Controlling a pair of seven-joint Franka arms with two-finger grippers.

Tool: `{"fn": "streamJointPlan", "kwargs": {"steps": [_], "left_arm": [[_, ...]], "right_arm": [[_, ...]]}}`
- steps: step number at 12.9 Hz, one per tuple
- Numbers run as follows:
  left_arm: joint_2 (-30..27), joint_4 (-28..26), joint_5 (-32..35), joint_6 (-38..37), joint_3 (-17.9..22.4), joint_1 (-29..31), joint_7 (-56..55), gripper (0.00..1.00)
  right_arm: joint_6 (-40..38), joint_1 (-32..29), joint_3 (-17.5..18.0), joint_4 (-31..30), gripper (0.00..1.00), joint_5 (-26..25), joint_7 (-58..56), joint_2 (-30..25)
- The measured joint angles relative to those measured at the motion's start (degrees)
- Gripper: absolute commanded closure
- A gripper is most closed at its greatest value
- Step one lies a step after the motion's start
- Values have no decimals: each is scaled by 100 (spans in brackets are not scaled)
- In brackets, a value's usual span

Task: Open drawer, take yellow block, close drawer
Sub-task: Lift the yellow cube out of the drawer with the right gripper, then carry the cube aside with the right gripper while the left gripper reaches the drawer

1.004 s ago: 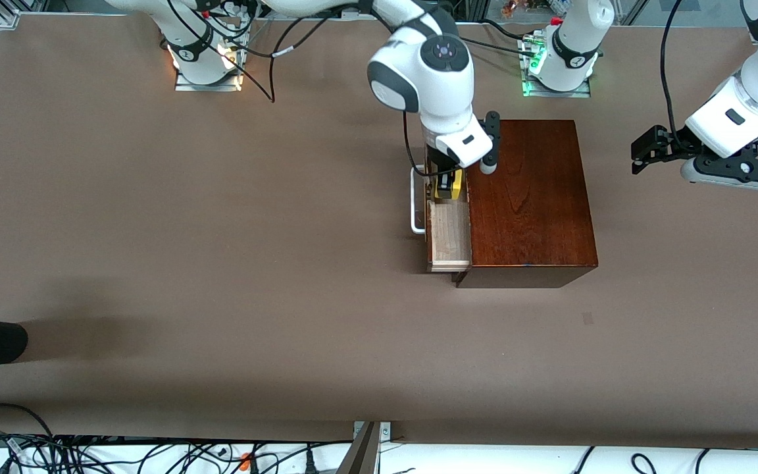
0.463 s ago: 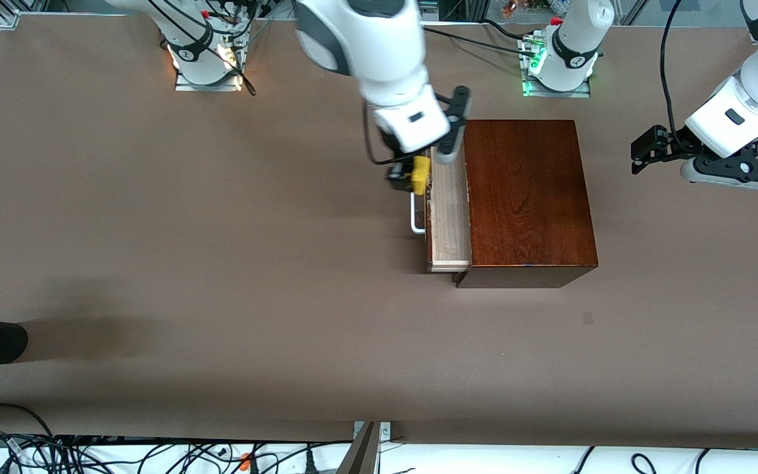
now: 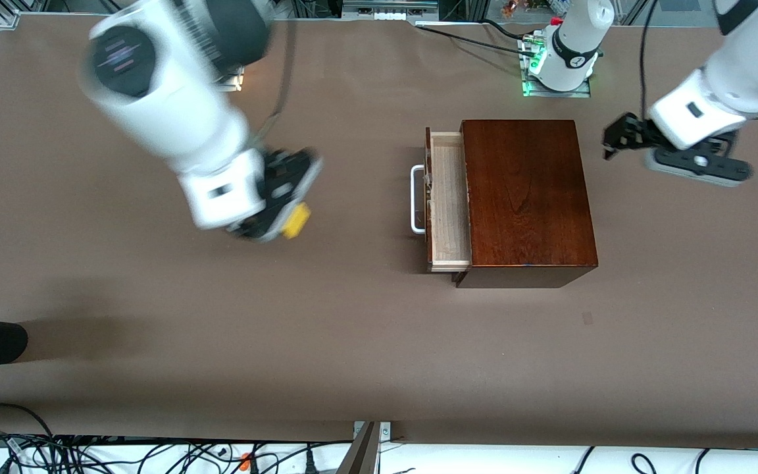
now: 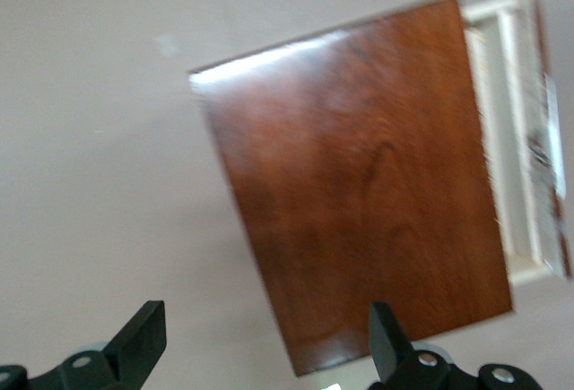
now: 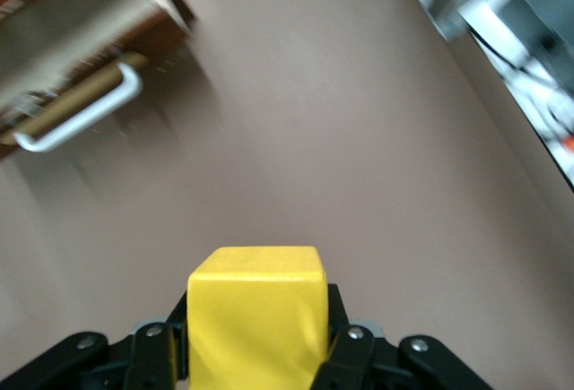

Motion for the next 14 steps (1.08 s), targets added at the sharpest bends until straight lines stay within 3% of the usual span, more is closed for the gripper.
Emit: {"fn": "streamJointPlan", "kwargs": {"steps": [5, 10, 14], "left_arm": [[649, -12, -165, 69, -1002, -112, 1135, 0], [1435, 126, -359, 1544, -2286, -154, 1809, 0], [2052, 131, -359, 2481, -2697, -183, 3606, 0]], "right_arm": [[-65, -1109, -55, -140, 100, 168, -92, -28], [753, -1417, -191, -2276, 100, 95, 294, -786], [1893, -1620, -209, -3634, 100, -294, 867, -942]]}}
